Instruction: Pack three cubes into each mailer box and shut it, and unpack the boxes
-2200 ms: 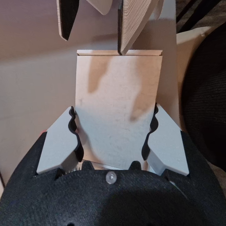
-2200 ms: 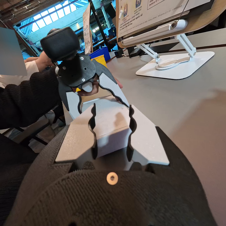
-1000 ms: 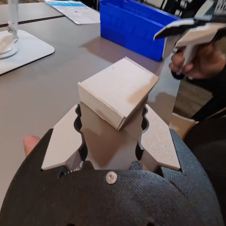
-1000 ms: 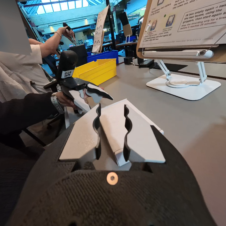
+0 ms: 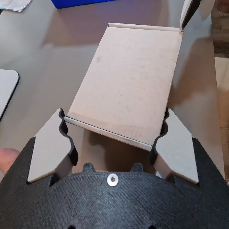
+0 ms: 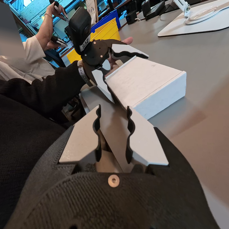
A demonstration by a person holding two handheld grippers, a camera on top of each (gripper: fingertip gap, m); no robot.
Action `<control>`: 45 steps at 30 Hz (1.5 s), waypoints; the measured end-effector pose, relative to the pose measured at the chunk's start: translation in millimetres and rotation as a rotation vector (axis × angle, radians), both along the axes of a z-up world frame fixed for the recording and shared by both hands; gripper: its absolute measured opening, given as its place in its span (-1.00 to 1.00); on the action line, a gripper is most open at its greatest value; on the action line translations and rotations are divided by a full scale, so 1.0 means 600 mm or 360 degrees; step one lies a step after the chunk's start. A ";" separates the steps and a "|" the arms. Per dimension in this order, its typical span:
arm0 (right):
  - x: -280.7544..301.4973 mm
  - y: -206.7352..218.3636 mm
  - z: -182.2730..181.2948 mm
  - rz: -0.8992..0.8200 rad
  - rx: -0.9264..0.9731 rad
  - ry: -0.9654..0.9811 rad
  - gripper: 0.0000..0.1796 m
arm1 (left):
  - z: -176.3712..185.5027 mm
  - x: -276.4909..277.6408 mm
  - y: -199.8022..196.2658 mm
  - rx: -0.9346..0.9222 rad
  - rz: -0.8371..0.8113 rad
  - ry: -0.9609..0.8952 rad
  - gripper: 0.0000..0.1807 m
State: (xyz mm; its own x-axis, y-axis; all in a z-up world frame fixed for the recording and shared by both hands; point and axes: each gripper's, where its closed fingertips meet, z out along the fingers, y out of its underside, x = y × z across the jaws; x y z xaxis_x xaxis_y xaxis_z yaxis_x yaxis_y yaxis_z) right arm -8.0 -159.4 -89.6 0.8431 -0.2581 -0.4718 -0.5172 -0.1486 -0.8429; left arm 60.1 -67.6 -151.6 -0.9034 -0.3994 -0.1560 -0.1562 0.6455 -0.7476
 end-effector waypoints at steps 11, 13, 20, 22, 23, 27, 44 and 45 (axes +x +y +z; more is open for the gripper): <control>0.041 -0.008 0.031 -0.0173 -0.0218 -0.0611 -0.37 | 0.028 -0.023 -0.008 -0.0290 0.0130 0.0324 0.63; 0.048 -0.011 0.035 -0.0190 -0.0425 -0.0958 -0.26 | 0.039 -0.034 -0.007 -0.0418 0.0161 0.0502 0.63; 0.019 0.050 0.041 -0.0135 -0.1017 -0.2219 -0.07 | 0.044 -0.051 -0.004 -0.0466 0.0346 0.0705 0.63; 0.001 0.070 0.038 -0.0092 -0.1089 -0.2624 -0.22 | 0.043 -0.059 -0.008 -0.0444 0.0385 0.0717 0.63; -0.007 0.079 0.037 -0.0072 -0.1098 -0.2781 -0.30 | 0.043 -0.063 -0.010 -0.0437 0.0407 0.0723 0.63; 0.010 0.090 0.013 -0.0020 -0.1267 -0.2773 -0.18 | 0.039 -0.081 -0.020 -0.0376 0.0441 0.0704 0.63; 0.078 0.051 0.011 -0.0039 -0.1167 -0.2176 -0.27 | 0.134 -0.044 0.061 -0.0884 0.0581 0.0230 0.65; 0.082 0.047 0.013 -0.0052 -0.1148 -0.2139 -0.27 | 0.132 -0.040 0.066 -0.0823 0.0571 0.0091 0.67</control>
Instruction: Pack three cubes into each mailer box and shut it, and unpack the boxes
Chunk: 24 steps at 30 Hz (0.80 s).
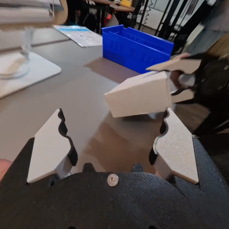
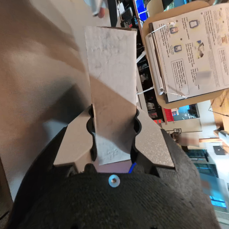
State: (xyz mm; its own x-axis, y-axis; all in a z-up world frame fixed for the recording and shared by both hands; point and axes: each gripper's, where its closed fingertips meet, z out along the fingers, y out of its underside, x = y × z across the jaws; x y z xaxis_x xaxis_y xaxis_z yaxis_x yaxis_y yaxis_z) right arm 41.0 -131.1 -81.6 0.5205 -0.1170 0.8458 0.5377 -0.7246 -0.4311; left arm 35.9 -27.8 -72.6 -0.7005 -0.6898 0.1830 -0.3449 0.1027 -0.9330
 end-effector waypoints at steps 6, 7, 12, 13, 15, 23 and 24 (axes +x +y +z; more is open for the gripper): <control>0.004 -0.010 0.008 0.0033 0.0090 0.0114 -0.28 | -0.030 -0.006 -0.032 0.0553 0.0013 -0.0386 0.39; 0.000 -0.009 0.008 0.0063 0.0080 0.0113 -0.28 | -0.033 -0.010 -0.042 0.0597 -0.0009 -0.0422 0.39; -0.036 0.007 0.001 0.0224 -0.0014 0.0045 -0.28 | -0.021 -0.026 -0.072 0.0726 -0.0056 -0.0686 0.23; -0.039 0.009 0.001 0.0237 -0.0025 0.0042 -0.28 | -0.021 -0.032 -0.078 0.0741 -0.0087 -0.0711 0.20; -0.043 0.010 0.001 0.0260 -0.0026 0.0046 -0.28 | -0.020 -0.042 -0.089 0.0757 -0.0141 -0.0773 0.09; -0.058 0.020 -0.001 0.0356 -0.0028 0.0010 -0.28 | -0.017 -0.066 -0.119 0.0881 -0.0251 -0.0984 -0.08; -0.058 0.021 -0.001 0.0349 -0.0019 0.0004 -0.27 | -0.018 -0.064 -0.116 0.0891 -0.0259 -0.0971 -0.09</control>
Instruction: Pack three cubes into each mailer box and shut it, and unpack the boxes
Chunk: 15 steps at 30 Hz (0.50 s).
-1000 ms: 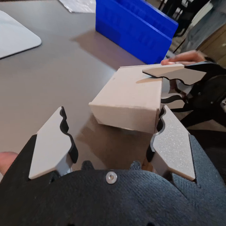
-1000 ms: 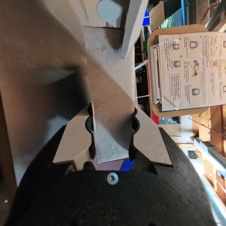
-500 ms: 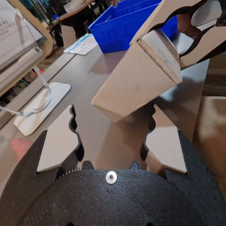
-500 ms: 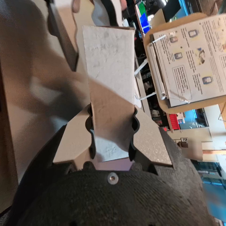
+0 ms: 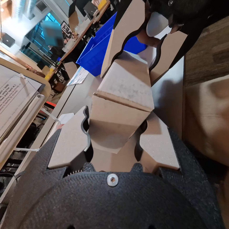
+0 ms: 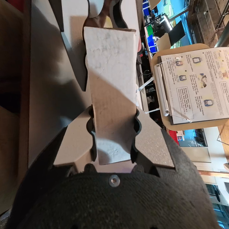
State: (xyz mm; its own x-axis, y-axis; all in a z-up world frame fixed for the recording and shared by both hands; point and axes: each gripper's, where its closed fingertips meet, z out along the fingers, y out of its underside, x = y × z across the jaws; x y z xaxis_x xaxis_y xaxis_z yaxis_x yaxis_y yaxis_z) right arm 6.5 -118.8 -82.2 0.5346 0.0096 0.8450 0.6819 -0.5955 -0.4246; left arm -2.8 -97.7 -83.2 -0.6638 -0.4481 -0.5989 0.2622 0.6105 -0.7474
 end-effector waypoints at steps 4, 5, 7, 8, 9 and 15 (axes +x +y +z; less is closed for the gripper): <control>0.005 -0.001 0.009 -0.0047 0.0091 -0.0082 -0.20 | -0.001 0.006 0.008 -0.0013 0.0017 0.0011 -0.10; 0.005 -0.001 0.011 -0.0050 0.0104 -0.0087 -0.19 | -0.002 0.007 0.009 -0.0022 0.0017 0.0024 -0.11; 0.006 -0.003 0.017 -0.0057 0.0142 -0.0091 -0.20 | 0.002 0.011 0.014 -0.0078 0.0038 0.0055 -0.11; 0.006 -0.004 0.023 -0.0053 0.0171 -0.0103 -0.23 | 0.007 0.014 0.018 -0.0116 0.0060 0.0070 -0.11; 0.004 -0.005 0.032 -0.0041 0.0211 -0.0122 -0.30 | 0.011 0.018 0.024 -0.0154 0.0083 0.0090 -0.11; -0.023 -0.006 0.070 0.0085 0.0394 -0.0132 -0.66 | 0.015 0.032 0.045 -0.0248 0.0167 0.0172 -0.11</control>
